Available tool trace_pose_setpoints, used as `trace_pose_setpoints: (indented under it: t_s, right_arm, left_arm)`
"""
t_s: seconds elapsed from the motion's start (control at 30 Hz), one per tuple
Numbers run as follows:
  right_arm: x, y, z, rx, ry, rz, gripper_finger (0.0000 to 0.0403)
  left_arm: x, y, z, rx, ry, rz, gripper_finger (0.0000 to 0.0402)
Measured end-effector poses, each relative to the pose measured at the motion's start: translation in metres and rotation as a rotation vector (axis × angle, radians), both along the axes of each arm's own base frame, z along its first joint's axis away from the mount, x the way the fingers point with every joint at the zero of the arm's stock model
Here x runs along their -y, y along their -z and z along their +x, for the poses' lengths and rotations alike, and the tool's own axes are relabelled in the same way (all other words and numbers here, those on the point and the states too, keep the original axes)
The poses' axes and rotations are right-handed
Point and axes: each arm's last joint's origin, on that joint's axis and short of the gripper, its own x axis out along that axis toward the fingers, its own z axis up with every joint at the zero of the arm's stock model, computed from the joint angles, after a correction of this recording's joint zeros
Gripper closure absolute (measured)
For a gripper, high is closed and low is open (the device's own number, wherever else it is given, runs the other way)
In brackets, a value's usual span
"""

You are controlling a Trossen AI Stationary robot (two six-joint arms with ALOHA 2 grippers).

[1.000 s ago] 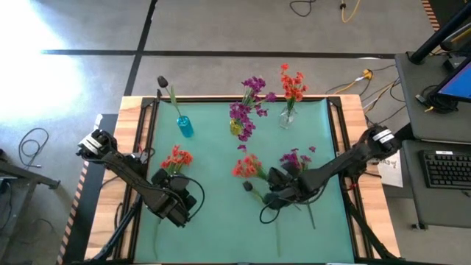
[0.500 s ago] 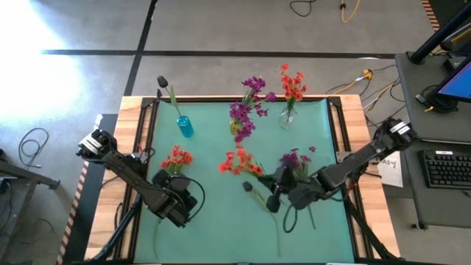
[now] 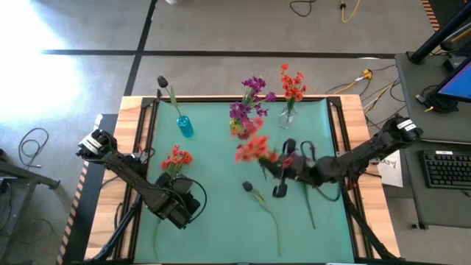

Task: Sort flowers into vase by color
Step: Put the right orange flowers into the transparent vase

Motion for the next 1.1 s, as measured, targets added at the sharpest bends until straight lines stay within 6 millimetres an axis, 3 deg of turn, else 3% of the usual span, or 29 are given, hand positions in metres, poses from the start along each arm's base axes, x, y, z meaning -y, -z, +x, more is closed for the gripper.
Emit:
trace_pose_setpoints:
  t_s: [0.27, 0.7, 0.93, 1.1]
  right_arm:
    - [0.047, 0.006, -0.032, 0.24, 0.345, 0.018, 0.039]
    - [0.137, -0.009, -0.044, 0.259, 0.875, 0.034, 0.039]
    - [0.166, -0.006, -0.041, 0.139, 0.989, -0.015, 0.039]
    - [0.171, -0.009, -0.031, 0.013, 0.845, -0.027, 0.039]
  left_arm:
    - [0.0, 0.0, 0.001, 0.02, 0.003, 0.016, 0.0244]
    - [-0.001, 0.0, 0.0, 0.001, 0.026, 0.029, 0.0244]
    - [-0.003, -0.001, 0.0, -0.031, 0.072, 0.059, 0.0244]
    - [-0.006, -0.001, -0.002, -0.061, 0.073, 0.081, 0.0244]
